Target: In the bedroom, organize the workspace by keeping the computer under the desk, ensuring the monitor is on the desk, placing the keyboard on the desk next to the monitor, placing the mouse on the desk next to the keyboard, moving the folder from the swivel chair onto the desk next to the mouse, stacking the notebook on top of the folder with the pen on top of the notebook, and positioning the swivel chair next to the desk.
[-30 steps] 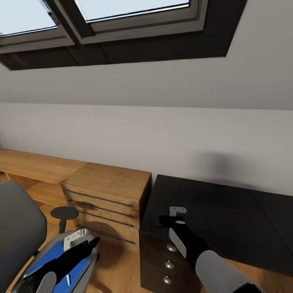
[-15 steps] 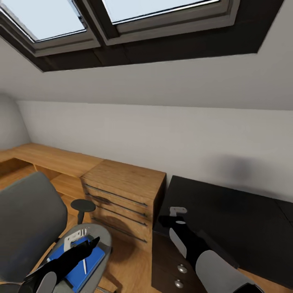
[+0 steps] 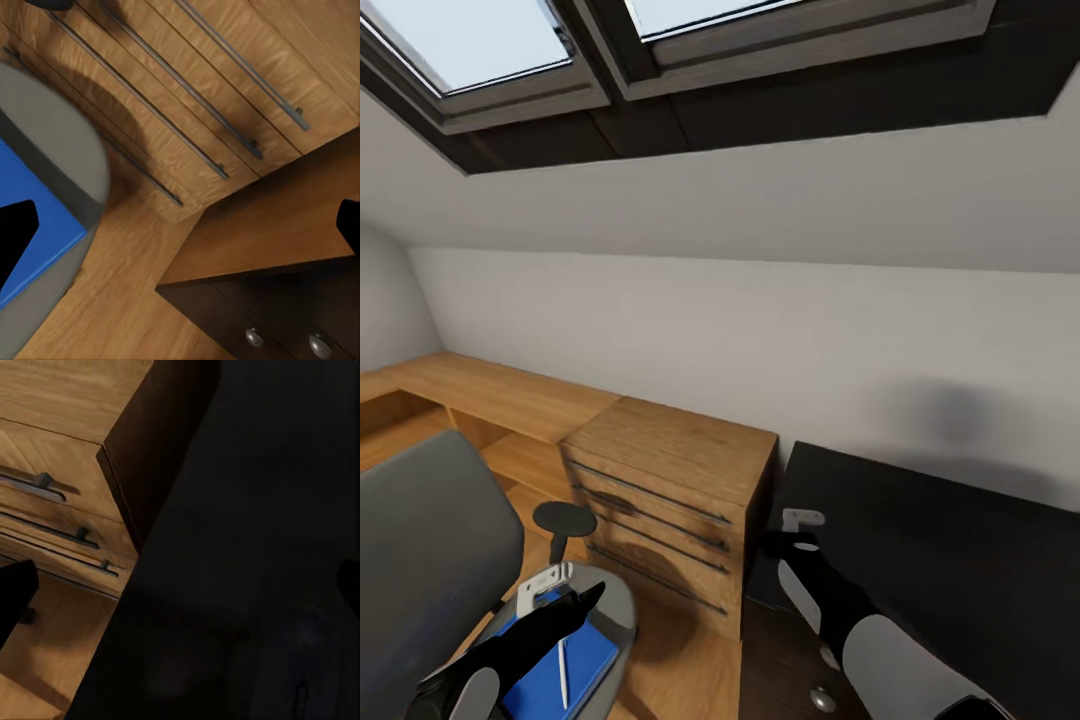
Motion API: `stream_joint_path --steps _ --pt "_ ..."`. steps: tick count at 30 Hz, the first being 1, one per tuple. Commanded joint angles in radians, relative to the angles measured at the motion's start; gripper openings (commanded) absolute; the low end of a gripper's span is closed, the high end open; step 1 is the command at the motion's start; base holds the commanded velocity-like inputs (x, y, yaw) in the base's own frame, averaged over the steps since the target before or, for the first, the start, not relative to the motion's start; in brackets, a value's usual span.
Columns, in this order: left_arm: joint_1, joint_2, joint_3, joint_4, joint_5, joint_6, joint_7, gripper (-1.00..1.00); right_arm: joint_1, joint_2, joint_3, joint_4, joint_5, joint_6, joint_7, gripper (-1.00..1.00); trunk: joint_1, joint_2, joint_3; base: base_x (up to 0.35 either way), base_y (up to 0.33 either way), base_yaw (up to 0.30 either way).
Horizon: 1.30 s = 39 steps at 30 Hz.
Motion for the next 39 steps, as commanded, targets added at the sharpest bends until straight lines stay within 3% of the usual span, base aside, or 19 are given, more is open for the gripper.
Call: stream_joint_path --steps 1,5,9,13,18,35,39 --pt "-0.001 0.000 0.000 -0.001 0.011 0.004 0.009 1.00 -0.001 -0.001 0.007 0.000 -0.008 0.004 -0.012 1.00 0.000 -0.001 -0.001 0.057 0.000 0.000" --pt "-0.001 0.000 0.000 -0.001 0.010 0.004 0.009 1.00 -0.001 -0.020 -0.008 0.003 -0.014 0.007 -0.069 1.00 0.000 -0.001 -0.001 0.015 0.000 0.000" --pt "-0.001 0.000 0.000 -0.001 0.012 0.004 0.009 1.00 -0.001 -0.044 -0.077 0.003 -0.017 0.016 -0.087 1.00 0.000 -0.001 -0.001 0.002 0.000 0.000" --pt "-0.001 -0.001 0.010 -0.006 0.015 0.004 0.008 1.00 -0.001 -0.051 -0.105 0.004 -0.020 0.029 -0.087 1.00 0.000 -0.001 -0.001 0.000 0.000 0.000" --pt "-0.001 -0.004 0.045 -0.014 0.017 0.004 0.009 1.00 -0.001 -0.048 -0.109 0.004 -0.021 0.043 -0.086 1.00 0.000 -0.001 -0.001 0.000 0.000 0.000" --pt "-0.001 -0.005 0.051 -0.015 0.016 0.003 0.010 1.00 -0.001 -0.041 -0.108 0.003 -0.022 0.118 -0.087 1.00 0.000 -0.001 -0.001 0.000 0.000 0.000" --pt "-0.001 -0.006 0.051 -0.015 0.016 0.002 0.011 1.00 -0.001 -0.041 -0.108 0.003 -0.022 0.119 -0.087 1.00 0.016 -0.029 -0.014 0.000 0.000 0.000"
